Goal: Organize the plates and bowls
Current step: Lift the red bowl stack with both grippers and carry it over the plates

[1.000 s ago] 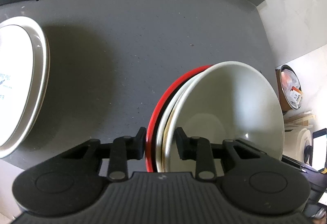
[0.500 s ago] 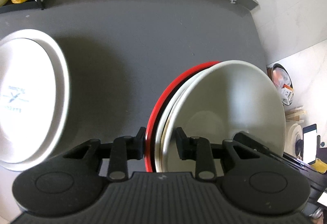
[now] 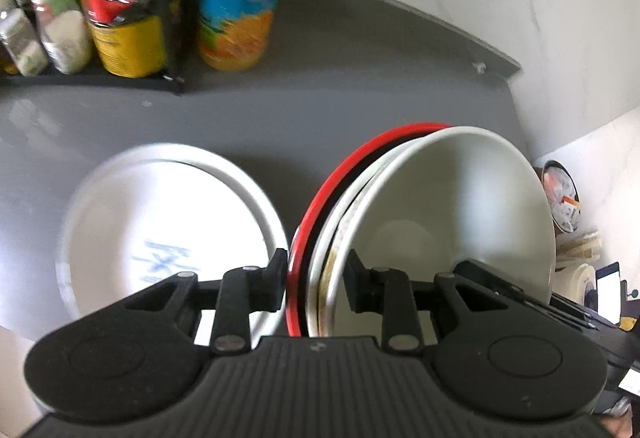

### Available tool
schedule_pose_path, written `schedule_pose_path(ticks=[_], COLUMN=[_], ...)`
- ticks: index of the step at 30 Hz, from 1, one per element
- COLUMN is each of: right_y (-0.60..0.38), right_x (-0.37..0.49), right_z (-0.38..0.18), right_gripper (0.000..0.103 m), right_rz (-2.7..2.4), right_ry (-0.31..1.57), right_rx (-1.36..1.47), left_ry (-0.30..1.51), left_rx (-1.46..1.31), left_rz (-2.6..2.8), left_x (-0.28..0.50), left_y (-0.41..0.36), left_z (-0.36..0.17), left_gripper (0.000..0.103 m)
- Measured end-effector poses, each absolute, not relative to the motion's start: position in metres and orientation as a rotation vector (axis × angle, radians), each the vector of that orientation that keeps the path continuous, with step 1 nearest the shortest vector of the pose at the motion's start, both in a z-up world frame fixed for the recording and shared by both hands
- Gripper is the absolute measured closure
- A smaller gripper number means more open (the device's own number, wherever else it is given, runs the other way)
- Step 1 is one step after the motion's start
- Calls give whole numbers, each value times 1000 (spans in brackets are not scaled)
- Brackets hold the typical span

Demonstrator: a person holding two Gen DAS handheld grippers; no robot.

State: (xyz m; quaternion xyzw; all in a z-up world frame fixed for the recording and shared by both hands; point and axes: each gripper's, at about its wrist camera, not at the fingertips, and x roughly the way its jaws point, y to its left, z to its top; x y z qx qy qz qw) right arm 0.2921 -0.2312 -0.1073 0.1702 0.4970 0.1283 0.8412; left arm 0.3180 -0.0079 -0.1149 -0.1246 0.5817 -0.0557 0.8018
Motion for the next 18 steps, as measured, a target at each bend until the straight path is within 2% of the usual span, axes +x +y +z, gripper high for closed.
schedule_pose_path(ticks=[18], right_y=[-101], right_x=[296], right_z=[-111], right_gripper=[74], right_rz=[302], right_ry=[1109], right_rx=[275], left_ry=[1286], left_rx=[-320], left_rz=[-72], left_x=[304], left_y=[131], left_z=[-125], left_gripper=[75])
